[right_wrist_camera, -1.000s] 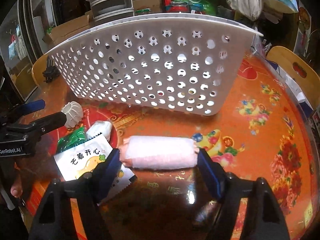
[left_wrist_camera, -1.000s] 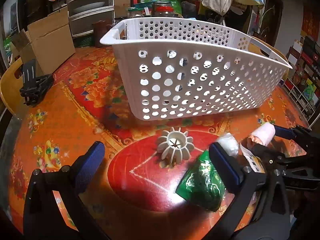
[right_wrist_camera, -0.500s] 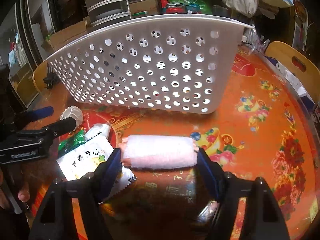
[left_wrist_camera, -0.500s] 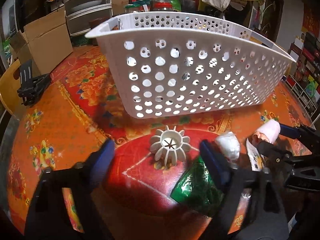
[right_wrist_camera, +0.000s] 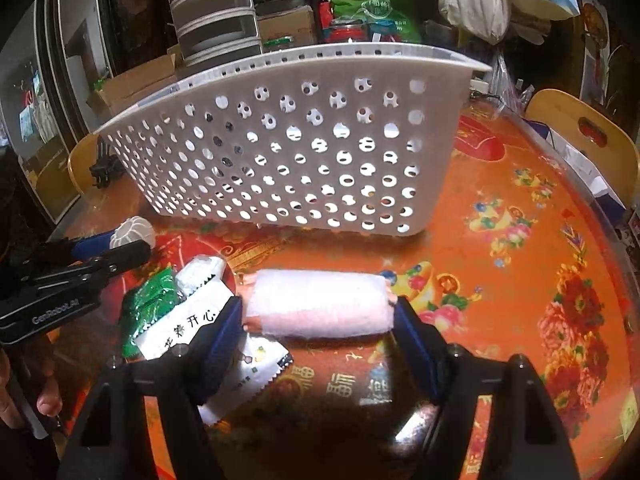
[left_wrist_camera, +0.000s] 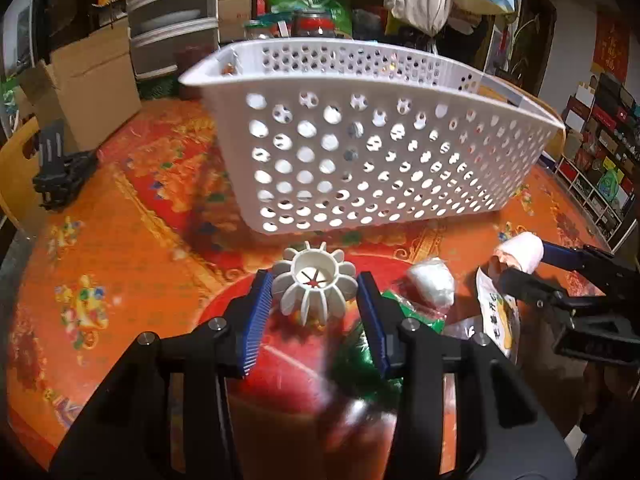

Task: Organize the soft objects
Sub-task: 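Grasp the pink rolled towel with the right gripper while the left grasps the white ridged cup, then lift both items over the basket and release them inside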

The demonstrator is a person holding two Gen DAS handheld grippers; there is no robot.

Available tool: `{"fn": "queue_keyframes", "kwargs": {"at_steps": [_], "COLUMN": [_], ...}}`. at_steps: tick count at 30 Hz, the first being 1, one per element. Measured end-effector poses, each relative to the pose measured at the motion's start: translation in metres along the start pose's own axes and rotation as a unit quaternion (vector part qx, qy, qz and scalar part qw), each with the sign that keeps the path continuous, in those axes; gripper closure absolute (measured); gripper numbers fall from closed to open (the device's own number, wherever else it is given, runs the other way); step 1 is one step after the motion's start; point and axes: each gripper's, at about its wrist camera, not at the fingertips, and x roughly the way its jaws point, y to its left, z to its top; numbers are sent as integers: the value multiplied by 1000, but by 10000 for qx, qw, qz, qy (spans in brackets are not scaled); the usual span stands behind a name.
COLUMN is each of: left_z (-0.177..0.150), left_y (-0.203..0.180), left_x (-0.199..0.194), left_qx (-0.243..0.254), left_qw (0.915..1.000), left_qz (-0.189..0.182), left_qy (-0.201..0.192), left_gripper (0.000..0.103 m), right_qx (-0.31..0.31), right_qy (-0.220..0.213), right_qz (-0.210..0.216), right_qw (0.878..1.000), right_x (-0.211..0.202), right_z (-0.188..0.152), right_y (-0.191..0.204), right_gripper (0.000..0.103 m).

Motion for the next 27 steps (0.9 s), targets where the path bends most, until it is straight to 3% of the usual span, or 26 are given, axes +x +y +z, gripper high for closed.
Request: {"fn": "queue_keyframes", "kwargs": {"at_steps": [9,19,27], "left_z": [-8,-16,-9], "left_y": [26,31,25], "left_x": [-34,-56,-74], "left_qx": [-183,-243,-171], "left_qw": [9995,9988,9983], "left_qz": [117,189,200], "left_qy": [-237,-372,-513], "left_gripper": [62,62,62], "right_qx": [47,-85,-241], "right_qy": [-336,-595,-958], "right_qz": [8,-11,-44], "right_qw": [9994,9982,9951], "right_x": [-14,-30,-67], "right_z": [-3,-5,2], "right_y": [-1,6,12], "right_gripper": [29,29,30]}}
